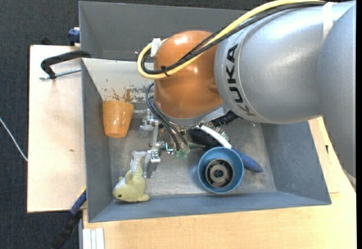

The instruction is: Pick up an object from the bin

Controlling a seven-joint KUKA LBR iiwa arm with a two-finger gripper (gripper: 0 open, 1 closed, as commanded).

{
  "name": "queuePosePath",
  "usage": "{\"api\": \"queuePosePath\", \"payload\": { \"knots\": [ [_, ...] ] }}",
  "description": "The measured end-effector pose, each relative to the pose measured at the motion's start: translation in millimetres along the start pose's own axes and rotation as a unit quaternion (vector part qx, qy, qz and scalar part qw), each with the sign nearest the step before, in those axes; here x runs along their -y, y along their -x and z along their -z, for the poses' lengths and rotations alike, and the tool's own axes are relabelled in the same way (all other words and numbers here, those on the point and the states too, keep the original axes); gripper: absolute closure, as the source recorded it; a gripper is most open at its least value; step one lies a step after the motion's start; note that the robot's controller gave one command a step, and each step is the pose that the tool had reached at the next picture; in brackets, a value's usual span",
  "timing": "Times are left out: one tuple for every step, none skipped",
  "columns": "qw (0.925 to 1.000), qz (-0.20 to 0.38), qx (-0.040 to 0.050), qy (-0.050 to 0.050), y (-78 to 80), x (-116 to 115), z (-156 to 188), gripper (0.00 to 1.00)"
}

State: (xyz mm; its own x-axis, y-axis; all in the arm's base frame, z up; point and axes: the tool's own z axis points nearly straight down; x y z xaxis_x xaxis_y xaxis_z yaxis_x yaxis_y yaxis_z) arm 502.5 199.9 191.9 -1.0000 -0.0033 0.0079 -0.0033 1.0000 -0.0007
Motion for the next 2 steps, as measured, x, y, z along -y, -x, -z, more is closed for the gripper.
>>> {"api": "queuePosePath", "payload": {
  "knots": [
    [0.9725,0.233,0.0017,0.000,5.6,-3.7,-101.3,0.00],
    [0.9726,0.233,0.0039,0.000,6.9,-4.3,-98.9,1.00]
  ]
}}
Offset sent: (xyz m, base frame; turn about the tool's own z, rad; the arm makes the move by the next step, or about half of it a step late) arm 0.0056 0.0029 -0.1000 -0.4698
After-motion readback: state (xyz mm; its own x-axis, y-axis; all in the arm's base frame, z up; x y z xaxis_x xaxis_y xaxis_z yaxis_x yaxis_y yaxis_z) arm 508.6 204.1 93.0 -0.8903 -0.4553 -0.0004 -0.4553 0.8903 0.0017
